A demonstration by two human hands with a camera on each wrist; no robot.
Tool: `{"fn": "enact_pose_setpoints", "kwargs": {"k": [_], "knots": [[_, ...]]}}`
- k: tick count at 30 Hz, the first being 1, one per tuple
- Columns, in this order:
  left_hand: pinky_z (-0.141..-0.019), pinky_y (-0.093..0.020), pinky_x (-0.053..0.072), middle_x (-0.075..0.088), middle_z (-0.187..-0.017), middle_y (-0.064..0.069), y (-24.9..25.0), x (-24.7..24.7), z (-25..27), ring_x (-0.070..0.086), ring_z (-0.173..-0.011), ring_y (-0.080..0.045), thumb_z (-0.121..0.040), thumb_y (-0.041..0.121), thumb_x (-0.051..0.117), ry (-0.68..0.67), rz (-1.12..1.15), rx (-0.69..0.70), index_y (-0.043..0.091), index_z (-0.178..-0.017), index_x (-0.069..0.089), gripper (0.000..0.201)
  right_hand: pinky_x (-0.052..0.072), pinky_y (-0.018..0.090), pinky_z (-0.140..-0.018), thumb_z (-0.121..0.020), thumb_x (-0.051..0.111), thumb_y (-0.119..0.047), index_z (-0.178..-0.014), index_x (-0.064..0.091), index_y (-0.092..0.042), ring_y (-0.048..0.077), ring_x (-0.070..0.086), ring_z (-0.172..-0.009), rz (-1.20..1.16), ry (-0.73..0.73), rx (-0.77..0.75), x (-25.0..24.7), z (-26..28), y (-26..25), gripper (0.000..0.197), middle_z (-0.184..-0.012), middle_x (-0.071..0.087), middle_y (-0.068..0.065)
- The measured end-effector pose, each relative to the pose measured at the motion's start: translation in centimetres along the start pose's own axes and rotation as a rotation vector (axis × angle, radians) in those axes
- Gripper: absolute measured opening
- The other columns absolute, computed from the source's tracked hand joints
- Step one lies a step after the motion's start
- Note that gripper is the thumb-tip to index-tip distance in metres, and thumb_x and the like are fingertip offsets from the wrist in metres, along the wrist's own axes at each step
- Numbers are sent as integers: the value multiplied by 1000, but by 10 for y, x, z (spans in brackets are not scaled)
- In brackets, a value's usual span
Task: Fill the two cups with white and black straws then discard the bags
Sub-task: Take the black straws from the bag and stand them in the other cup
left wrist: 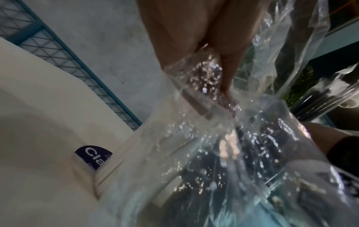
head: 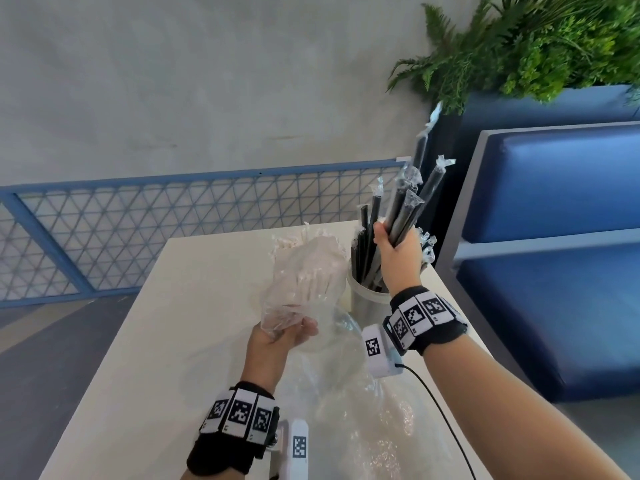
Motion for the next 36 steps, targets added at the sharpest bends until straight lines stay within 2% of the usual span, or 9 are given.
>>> {"fn": "enact_pose_setpoints", "kwargs": {"k": [3,6,9,13,20,24,27,32,36], "knots": [[-82,-38,57,71,-68,-4,0,5,-1,69,-70,-19,-86,-4,53,10,11,-10,0,-79,66,15,45,27,-84,-90,58,-21,-113,56,-6,13,58,-88,84,-107,60,4,4,15,28,-92,61,-5],[-79,-35,58,71,-67,-5,-1,8,-2,69,-69,-19,-86,-5,53,7,28,-15,0,-78,66,15,42,20,-77,-85,65,-20,-107,59,-7,11,55,-83,186,-173,75,5,10,24,26,-87,59,-6],[-74,-31,59,71,-69,-7,-2,6,-5,70,-71,-22,-86,-5,54,20,42,-24,-1,-79,66,15,40,8,-65,-81,70,-18,-96,57,-14,-2,54,-72,70,-18,20,0,4,9,20,-77,57,-16],[-74,-31,59,71,-67,-7,-3,5,-6,69,-69,-21,-86,-7,52,31,59,-38,-1,-81,65,16,43,4,-68,-87,61,-21,-102,52,-17,-7,55,-75,-35,28,-54,1,-5,-12,18,-82,57,-17],[-78,-36,59,71,-68,-7,-3,4,-4,70,-72,-22,-86,-6,53,36,46,-41,5,-79,67,19,46,25,-80,-94,49,-22,-125,47,-9,14,59,-85,57,-191,17,9,-1,18,33,-84,56,-15],[-79,-36,58,72,-69,-6,-1,3,-1,70,-72,-22,-86,-4,54,37,18,-35,15,-68,73,32,50,12,-76,-95,49,-18,-126,46,-7,4,58,-77,14,-249,113,9,10,29,33,-87,57,-13],[-76,-34,59,71,-68,-6,3,1,3,69,-71,-20,-86,-5,54,38,28,-6,16,-66,73,35,47,26,-91,-92,55,-19,-124,44,-8,11,57,-93,88,-293,138,2,14,22,36,-102,60,-4],[-73,-31,59,69,-67,-4,8,-7,9,68,-69,-19,-87,0,52,88,97,30,9,-78,69,22,26,22,-106,-88,61,-19,-145,19,-12,14,35,-135,181,-299,52,-26,29,17,72,-147,36,3],[-76,-36,57,68,-71,-5,4,-11,15,68,-79,-25,-90,19,49,160,129,68,11,-84,63,18,27,14,-110,-89,56,-20,-143,27,-15,2,33,-133,101,-180,-91,-51,74,19,61,-145,34,-8]]}}
Point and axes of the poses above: each hand's wrist, its own z-axis away from the middle knuckle, its own x-axis out of the palm, y = z × x, the point moved 2 cm from there along -z, towards the middle knuckle
